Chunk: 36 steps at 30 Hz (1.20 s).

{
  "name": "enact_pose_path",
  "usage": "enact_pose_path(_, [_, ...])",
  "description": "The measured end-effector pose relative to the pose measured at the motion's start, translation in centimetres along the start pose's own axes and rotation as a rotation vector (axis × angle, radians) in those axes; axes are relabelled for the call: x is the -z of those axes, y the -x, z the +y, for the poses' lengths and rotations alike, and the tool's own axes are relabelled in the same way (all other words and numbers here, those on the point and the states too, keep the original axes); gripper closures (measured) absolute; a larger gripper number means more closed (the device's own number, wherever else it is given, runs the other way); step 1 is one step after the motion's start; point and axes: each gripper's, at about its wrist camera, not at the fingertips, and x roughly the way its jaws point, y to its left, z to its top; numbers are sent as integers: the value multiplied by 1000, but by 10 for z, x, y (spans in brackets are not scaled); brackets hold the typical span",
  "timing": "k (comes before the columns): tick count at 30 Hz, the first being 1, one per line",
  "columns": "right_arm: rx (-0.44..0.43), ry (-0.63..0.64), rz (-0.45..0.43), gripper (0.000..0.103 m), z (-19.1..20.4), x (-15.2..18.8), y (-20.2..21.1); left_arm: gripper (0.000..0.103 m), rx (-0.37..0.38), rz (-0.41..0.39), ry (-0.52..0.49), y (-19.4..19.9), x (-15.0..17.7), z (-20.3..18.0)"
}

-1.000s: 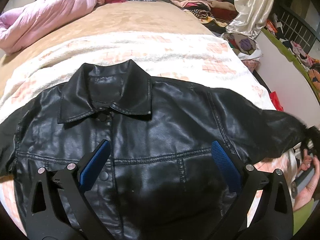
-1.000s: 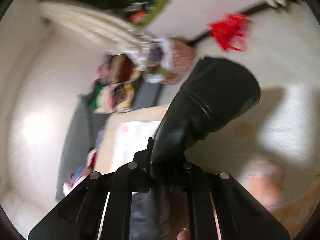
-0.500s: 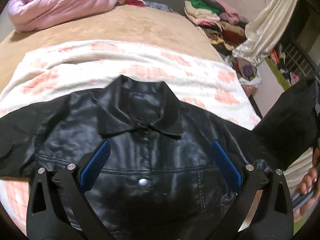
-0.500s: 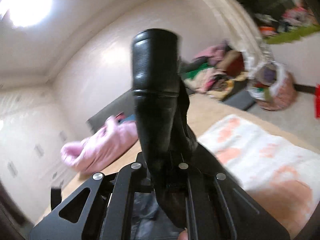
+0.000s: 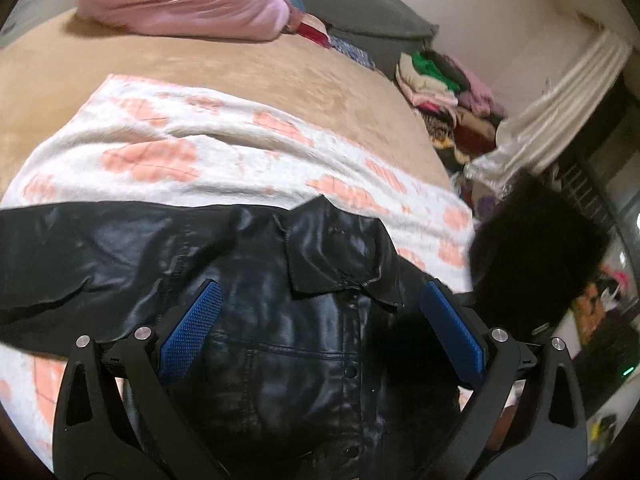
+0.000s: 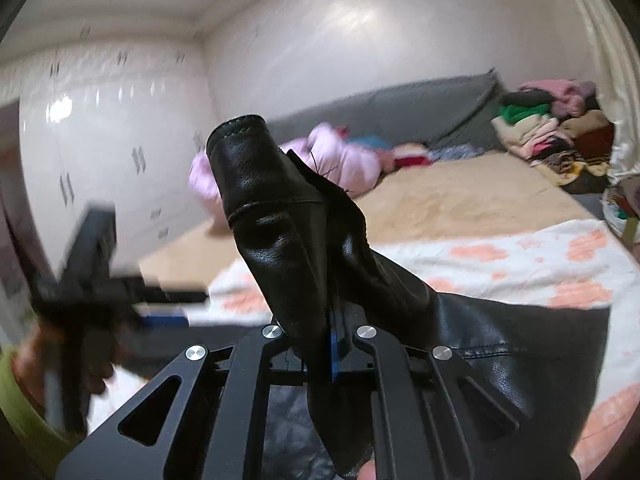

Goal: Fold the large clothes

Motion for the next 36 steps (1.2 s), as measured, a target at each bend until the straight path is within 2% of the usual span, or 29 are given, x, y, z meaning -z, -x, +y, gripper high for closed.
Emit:
enact_pose_path(3, [-16,57,69,97,29,20,-24,9,34,-13,21,11,1,17])
enact_pose_path(8, [0,115,176,97,68,50,-55,9,150,12,83,12,9,40])
enact_pose_path(11, [27,131,249,95,73,70,-74,9,188,26,93,10,15,49])
enact_pose_path(12, [36,138,274,90,77,78,-80,9,208,33,108,9,18,53])
enact_pose_path(13, [35,139,287,79,72,80,-84,9,230,35,125,9,21,58])
enact_pose_path(14, [23,142,315,72,79,86,-89,9,241,41,137,8,24,63])
enact_pose_path(15, [16,149,338,68,82,91,-94,9,241,45,143,7,27,65])
enact_pose_path(16, [20,160,365,52,84,95,-100,9,237,51,146,5,30,69])
enact_pose_path(17, [17,165,397,27,86,100,-103,9,230,61,146,4,33,71])
enact_pose_path(18, [7,162,412,20,87,104,-102,9,223,71,147,2,37,74])
enact_pose_path(19, [-5,159,423,17,89,107,-97,9,216,81,148,0,40,77])
enact_pose_path(21, [-15,166,430,15,88,108,-85,9,192,102,151,-5,47,83])
enact_pose_path(23, [-24,148,409,9,83,107,-65,9,170,128,152,-11,52,89])
enact_pose_path(27, [-31,53,365,9,58,96,-28,9,138,202,153,-33,68,89])
enact_pose_path(31, [44,15,319,22,33,90,3,11,54,214,134,-52,76,84])
enact_pose_path(32, [60,9,311,23,29,89,8,20,28,200,121,-54,76,81])
enact_pose_path(33, [76,-3,298,24,22,89,14,40,6,189,112,-56,75,79])
enact_pose_path(34, [95,-18,288,25,15,89,19,51,-7,186,103,-58,75,78])
enact_pose_path(35, [112,-27,284,26,10,89,22,68,-33,187,88,-61,74,75])
enact_pose_path(36, [129,-41,275,27,3,89,26,76,-53,188,70,-63,74,72])
